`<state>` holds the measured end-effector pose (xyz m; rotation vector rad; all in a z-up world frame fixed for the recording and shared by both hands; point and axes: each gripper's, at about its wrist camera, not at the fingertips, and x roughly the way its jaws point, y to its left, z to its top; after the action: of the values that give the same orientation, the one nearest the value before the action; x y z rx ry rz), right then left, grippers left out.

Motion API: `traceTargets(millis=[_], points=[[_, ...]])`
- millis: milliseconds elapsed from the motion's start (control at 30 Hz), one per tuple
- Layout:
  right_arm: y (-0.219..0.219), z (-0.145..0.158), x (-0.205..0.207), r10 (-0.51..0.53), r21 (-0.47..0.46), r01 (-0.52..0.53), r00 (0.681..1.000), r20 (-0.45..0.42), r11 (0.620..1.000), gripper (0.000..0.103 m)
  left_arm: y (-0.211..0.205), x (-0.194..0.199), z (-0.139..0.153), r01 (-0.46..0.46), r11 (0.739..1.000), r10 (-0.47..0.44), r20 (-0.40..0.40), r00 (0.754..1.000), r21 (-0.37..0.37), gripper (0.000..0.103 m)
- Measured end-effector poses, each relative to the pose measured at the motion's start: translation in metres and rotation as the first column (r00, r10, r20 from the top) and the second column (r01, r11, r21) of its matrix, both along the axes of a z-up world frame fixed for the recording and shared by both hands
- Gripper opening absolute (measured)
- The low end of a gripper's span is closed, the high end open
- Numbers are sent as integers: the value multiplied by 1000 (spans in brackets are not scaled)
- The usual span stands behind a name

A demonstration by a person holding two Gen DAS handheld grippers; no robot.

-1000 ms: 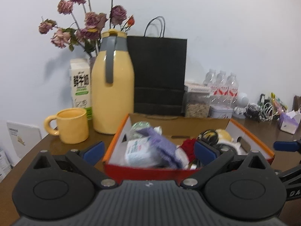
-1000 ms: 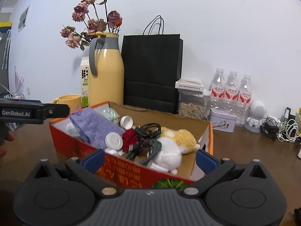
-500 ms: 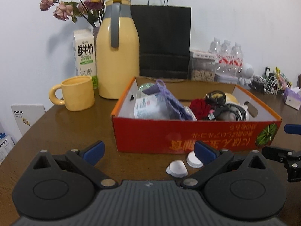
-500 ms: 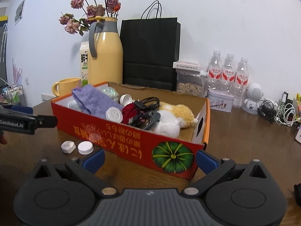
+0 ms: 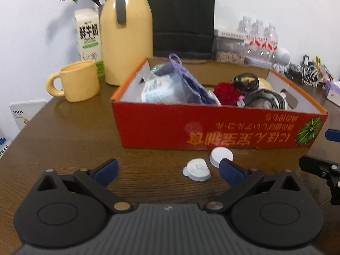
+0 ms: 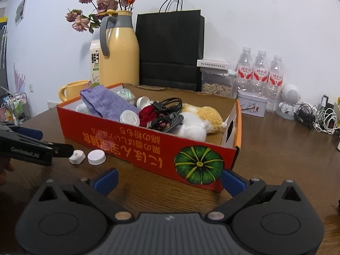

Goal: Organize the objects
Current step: 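Move both grippers back to the last two white caps, then grasp the tabbed white cap with the left gripper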

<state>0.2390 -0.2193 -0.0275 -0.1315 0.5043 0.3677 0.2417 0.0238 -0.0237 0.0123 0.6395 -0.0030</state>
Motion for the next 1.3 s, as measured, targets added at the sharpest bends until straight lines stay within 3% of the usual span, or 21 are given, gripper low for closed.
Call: traceTargets(millis=[400,467,600,700,1033,1300], points=[[3,-6,4,7,-10,-7,1000,-29,1000,103,-9,13,-10,32,999,-31,-44,999,21,103],[4,-7,4,7,-12,-7,999,-34,1000,103,-9,15,-11,38,999,-37,-49,998,19,98],[5,-9,5,7,-18,-8,999,-39,1000,103,-10,12,-10,75,997,-75,-34,997,-5,70],[5,-9,4,6,-20,-6,999,-40,1000,103,-13,8,-8,112,994,-112,-14,994,-11,29],[14,-11,4,4,-30,-6,999,-50,1000,103,3,8,-2,99,992,-99,9,995,-84,29],[51,-11,1,75,-41,-78,995,-61,996,102,31,1,11,67,994,-61,78,995,-86,29]])
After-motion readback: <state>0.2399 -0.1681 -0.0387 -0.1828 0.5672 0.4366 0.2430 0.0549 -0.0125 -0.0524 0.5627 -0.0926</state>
